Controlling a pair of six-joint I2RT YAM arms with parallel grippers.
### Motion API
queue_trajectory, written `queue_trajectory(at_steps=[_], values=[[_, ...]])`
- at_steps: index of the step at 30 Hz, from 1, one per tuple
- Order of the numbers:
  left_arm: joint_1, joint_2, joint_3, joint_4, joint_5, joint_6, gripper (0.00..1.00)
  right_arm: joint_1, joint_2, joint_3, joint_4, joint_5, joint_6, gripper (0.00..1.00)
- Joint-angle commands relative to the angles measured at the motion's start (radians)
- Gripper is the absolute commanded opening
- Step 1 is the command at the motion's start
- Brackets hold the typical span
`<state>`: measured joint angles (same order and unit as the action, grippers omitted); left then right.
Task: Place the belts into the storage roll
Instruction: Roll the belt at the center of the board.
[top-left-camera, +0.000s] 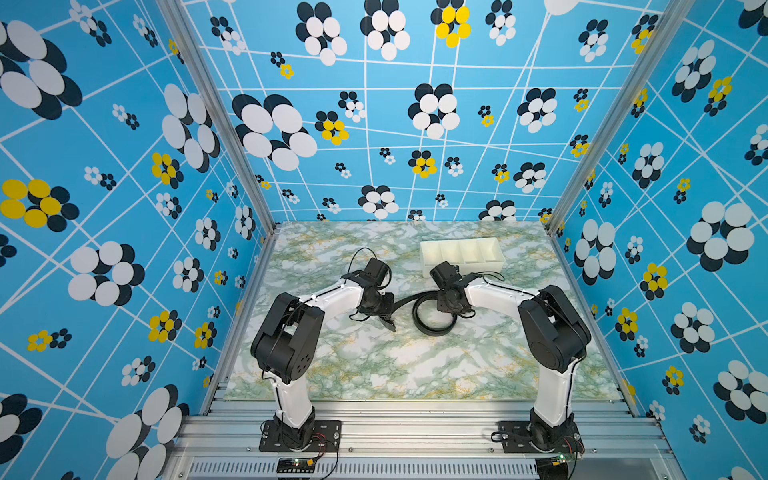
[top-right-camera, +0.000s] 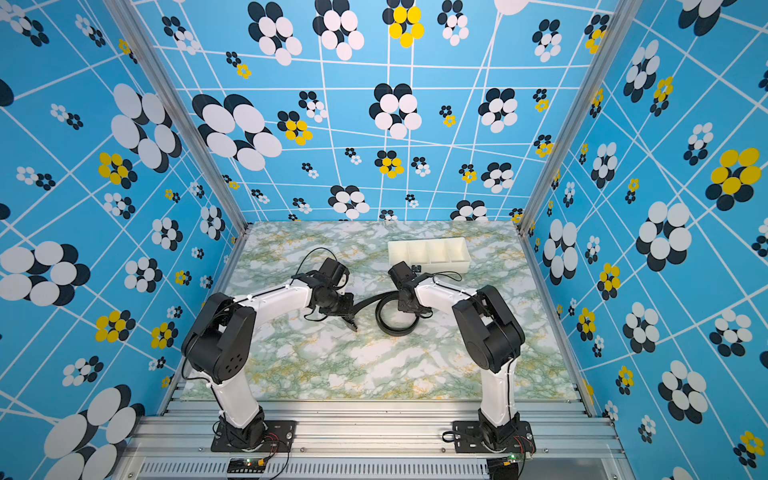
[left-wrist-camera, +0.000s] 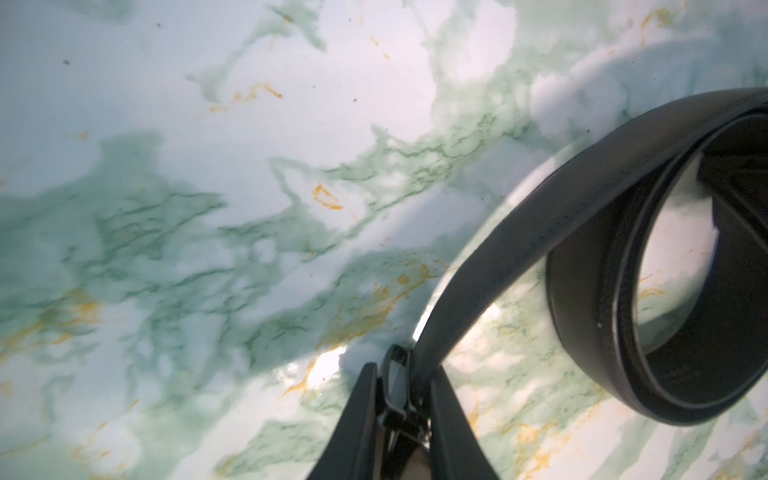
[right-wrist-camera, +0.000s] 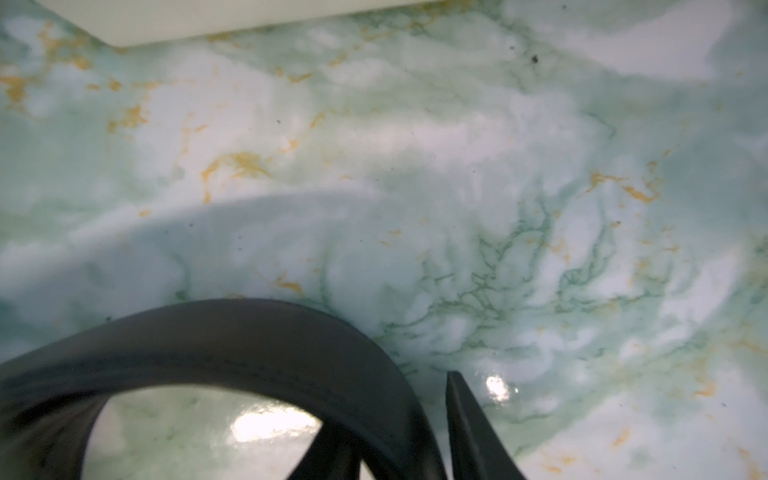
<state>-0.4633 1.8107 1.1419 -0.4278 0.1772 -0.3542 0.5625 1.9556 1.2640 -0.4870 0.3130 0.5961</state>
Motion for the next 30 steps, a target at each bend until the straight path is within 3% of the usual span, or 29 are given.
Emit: queue_trajectory(at_steps=[1, 22, 25, 27, 30], values=[[0.047, 0.007, -0.062, -0.154, -0.082, -0.008, 0.00, -0.050, 0.046, -0.044, -0.116, 0.089, 0.052, 0.36], [0.175, -0.055, -0.174, -0.129, -0.081, -0.041, 0.00, -0.113, 0.017, -0.119, -0.112, 0.089, 0.102, 0.35], [0.178, -0.058, -0.187, -0.117, -0.066, -0.045, 0.00, -0.114, 0.017, -0.122, -0.106, 0.077, 0.102, 0.32], [0.168, -0.066, -0.188, -0.122, -0.076, -0.043, 0.00, -0.114, 0.022, -0.120, -0.105, 0.075, 0.106, 0.25], [0.157, -0.079, -0.198, -0.138, -0.095, -0.039, 0.00, -0.114, 0.025, -0.122, -0.102, 0.077, 0.119, 0.26]])
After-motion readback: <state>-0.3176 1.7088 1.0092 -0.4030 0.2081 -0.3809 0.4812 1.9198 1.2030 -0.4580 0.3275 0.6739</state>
